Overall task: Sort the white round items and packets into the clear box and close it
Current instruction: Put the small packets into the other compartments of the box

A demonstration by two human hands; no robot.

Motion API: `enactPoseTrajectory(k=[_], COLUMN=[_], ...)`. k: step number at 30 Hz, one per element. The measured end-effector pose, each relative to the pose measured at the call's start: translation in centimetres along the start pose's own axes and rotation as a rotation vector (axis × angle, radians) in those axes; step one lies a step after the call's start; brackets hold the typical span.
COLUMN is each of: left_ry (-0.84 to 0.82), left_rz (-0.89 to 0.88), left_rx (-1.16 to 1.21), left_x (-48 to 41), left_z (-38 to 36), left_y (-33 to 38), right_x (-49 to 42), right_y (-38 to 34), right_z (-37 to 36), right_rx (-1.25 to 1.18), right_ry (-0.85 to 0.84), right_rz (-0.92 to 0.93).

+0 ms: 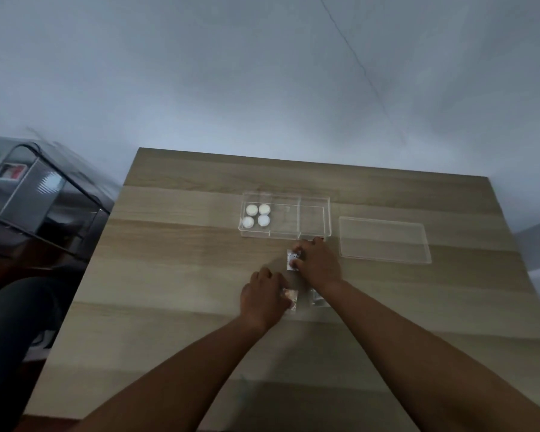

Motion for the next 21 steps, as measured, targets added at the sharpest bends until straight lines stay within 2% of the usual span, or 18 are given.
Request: enactPoseTrajectory(k=[5,9,12,18,21], left_ry=[-0.059,-0.122,-0.063,0.149,0.073], left_rz=[-0.004,0.091,0.127,0.09,0.067], left_rx=[0.043,0.254,0.39,0.485,0.47], left_x=[0.0,-0.4,-1.7,-6.7,-9.8], left_z=[0.1,1.0,3.4,11.1,13.0], left_y=[-0.1,-1.4,-2.7,-2.7,-1.4], right_x=[0.2,0.7,1.1,2.1,2.6], right_y=[-0.2,-0.2,-0.1,-0.4,0.0], right_z=[0.0,0.3,1.0,2.9,3.4], right_rx=[-0.089,-0.232,-0.326,-0.489,-0.539], right_ry=[0.014,0.052,0.114,0.182,0.177], right_rz=[-0.044,-0.078,-0.02,-0.024,-0.066])
Point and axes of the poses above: each hand's wrist, its own x-axis away from the middle knuckle, its own z-axis out of the back of the hand, y = z × x, the point moved 1 cm from there along -x, towards the middle knuckle, and after that the axes turned 15 degrees about -x, right-handed, at the moved point
